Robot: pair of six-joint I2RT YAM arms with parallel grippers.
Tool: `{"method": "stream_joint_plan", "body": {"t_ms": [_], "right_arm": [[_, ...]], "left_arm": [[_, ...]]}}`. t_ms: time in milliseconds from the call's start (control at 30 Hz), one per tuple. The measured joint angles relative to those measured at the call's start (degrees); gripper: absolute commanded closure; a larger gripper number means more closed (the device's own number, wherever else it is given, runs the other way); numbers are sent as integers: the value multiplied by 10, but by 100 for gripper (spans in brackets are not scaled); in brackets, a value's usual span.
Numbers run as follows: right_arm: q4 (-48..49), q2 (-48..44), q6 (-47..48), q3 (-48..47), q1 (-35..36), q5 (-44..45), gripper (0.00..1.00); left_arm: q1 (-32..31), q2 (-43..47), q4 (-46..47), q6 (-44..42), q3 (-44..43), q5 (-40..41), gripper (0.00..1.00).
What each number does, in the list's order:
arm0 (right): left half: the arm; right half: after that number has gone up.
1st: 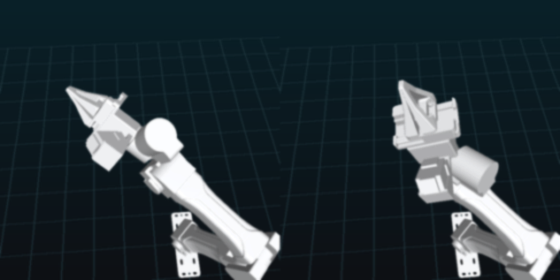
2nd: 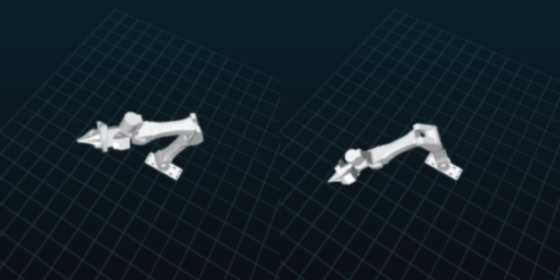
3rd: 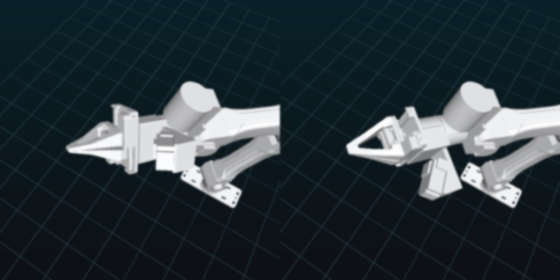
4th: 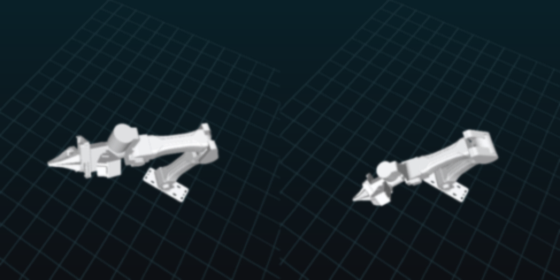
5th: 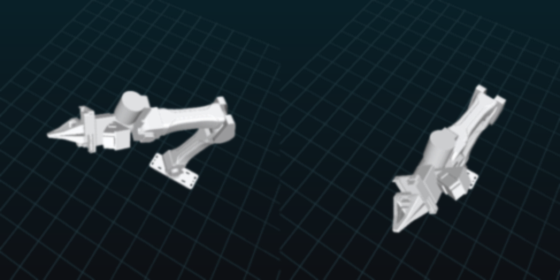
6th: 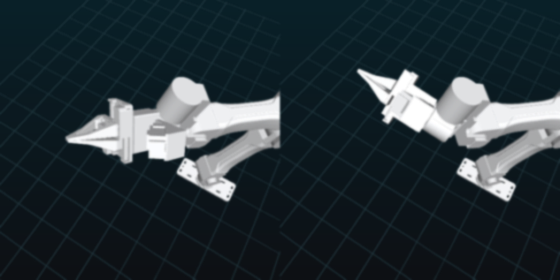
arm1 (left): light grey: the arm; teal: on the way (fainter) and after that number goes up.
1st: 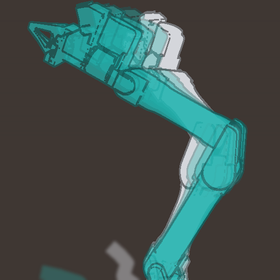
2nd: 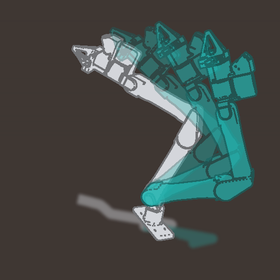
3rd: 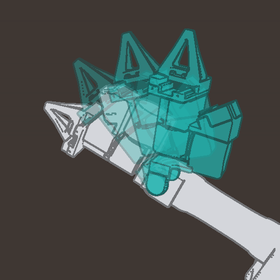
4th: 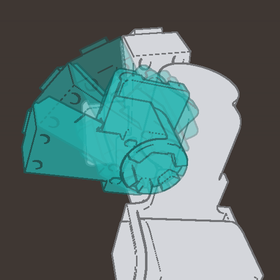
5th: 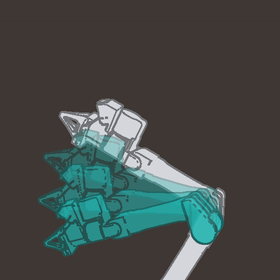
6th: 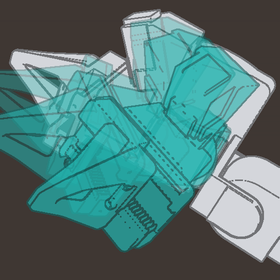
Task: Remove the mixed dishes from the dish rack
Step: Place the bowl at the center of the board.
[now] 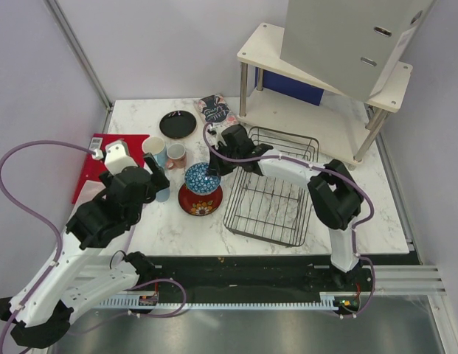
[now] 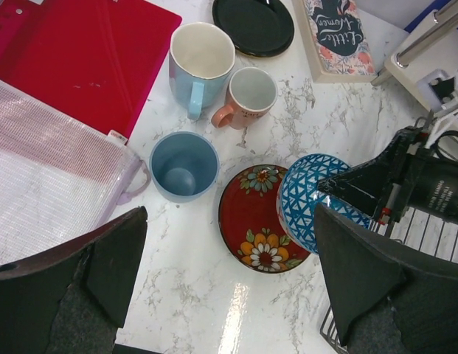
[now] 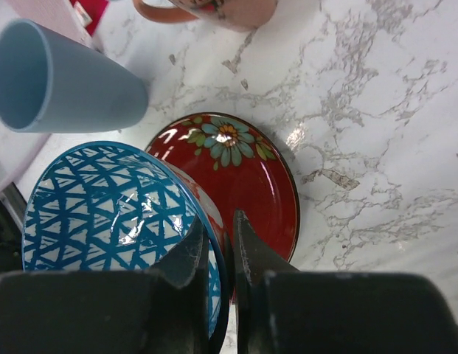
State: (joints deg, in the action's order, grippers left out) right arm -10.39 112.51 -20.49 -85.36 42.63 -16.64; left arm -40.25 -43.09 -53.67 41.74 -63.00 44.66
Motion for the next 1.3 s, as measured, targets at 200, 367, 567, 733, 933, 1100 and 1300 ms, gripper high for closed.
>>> {"method": "stream_joint_plan", "body": {"t_ms": [200,367,567,733,933,1100,1300], "right_arm": [[2,64,7,-3,0,-13,100],[1,104,14,-26,3,-25,100],[2,121,22,-37,11,-35,100],[9,130,23,-40,14,-43,82],[17,122,25,-32,15,-32,59],[18,90,30,-9,16,-6,55],[16,16,30,14,16,27,50]], "left_arm": [[0,-5,7,0,15,-3,1],[0,-16,17,0,23,-8,1],[0,-22,25,0,32,-14,1],[0,-22,31,0,34,-17,1],[0,-21,33,0,42,-18,1],[0,-23,33,0,44,-19,1],[0,-23,37,0,44,-28,1]]}}
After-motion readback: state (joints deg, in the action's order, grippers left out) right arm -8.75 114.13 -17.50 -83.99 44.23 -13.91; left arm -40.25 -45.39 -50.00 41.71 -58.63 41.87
